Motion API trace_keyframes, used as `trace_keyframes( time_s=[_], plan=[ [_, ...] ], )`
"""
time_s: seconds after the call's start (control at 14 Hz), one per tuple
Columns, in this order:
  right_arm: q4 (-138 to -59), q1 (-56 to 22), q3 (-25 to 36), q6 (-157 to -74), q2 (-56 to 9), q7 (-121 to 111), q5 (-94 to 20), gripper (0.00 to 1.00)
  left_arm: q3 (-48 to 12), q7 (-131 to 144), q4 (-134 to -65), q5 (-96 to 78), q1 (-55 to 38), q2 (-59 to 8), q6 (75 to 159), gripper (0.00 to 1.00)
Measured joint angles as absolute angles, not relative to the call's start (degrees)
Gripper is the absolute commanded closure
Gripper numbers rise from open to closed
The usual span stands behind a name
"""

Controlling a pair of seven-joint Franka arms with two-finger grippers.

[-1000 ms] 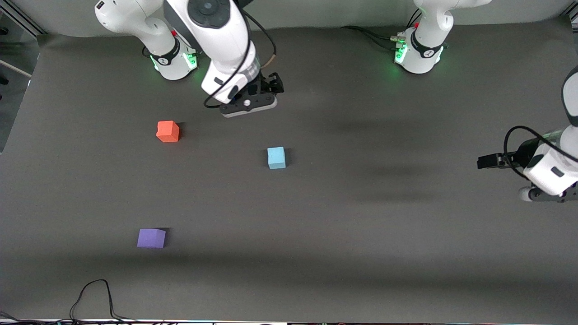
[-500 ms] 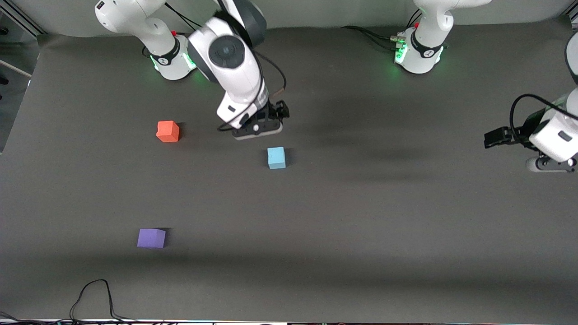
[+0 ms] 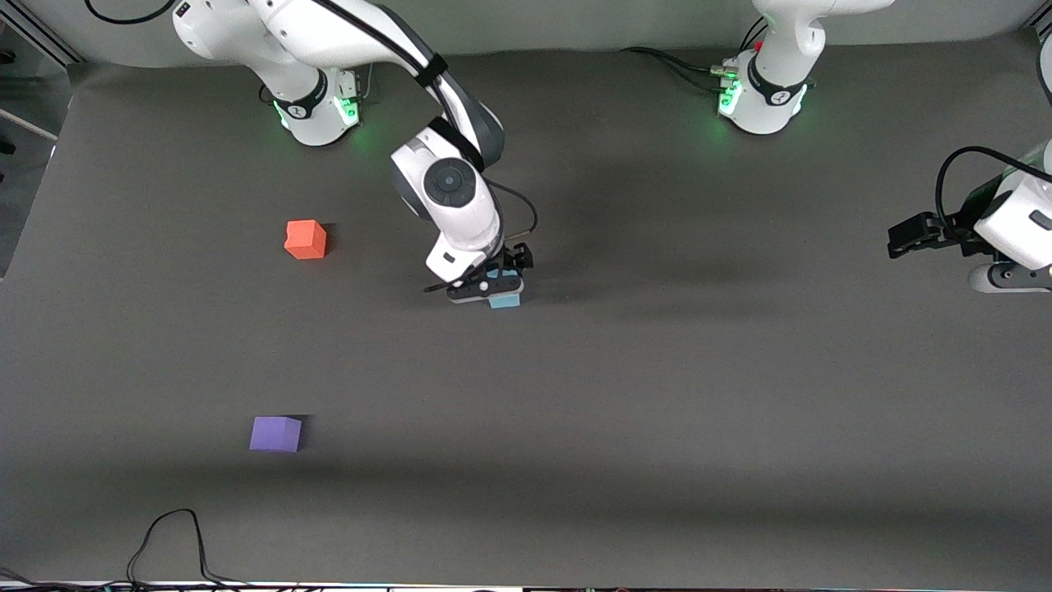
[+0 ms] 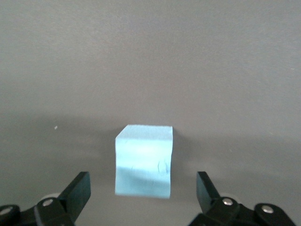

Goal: Place blue block between orange and purple blocks
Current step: 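Lower the right gripper and grasp the blue block, then carry the blue block with the right gripper past the orange block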

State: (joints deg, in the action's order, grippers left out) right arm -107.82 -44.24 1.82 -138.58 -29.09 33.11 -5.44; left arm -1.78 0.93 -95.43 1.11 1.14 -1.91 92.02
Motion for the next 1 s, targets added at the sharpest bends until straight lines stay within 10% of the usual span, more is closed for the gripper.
trace_keyframes(
  time_s=[0.5, 1.0],
  plan=[
    [-108.0, -44.3, 1.9, -145.1, -35.5, 33.2, -5.4, 0.02, -2.1, 0.2, -95.4, 1.1, 1.1, -1.9, 91.7, 0.0],
    [-107.5, -44.3, 2.0, -145.1, -35.4, 36.4, -5.5, 0.68, -2.0, -0.2, -95.4, 1.1, 0.1, -2.2, 91.7, 0.0]
  ],
)
